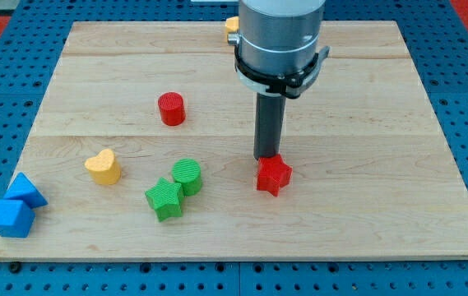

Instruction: Bring the red star near to the right side of the green star

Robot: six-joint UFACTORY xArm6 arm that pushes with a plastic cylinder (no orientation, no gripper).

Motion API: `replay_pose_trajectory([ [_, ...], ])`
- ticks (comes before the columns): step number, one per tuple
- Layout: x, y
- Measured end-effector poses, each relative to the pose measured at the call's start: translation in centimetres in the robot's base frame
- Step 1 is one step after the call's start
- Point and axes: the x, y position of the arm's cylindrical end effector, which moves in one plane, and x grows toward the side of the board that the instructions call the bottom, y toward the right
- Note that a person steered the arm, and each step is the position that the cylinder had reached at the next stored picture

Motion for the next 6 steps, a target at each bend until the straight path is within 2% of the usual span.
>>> replay_pose_trajectory([
  [1, 1.8, 0.5],
  [2, 0.0, 0.7],
  [3, -1.0, 5.6],
  [4, 0.3, 7.2],
  [6, 3.1, 3.4],
])
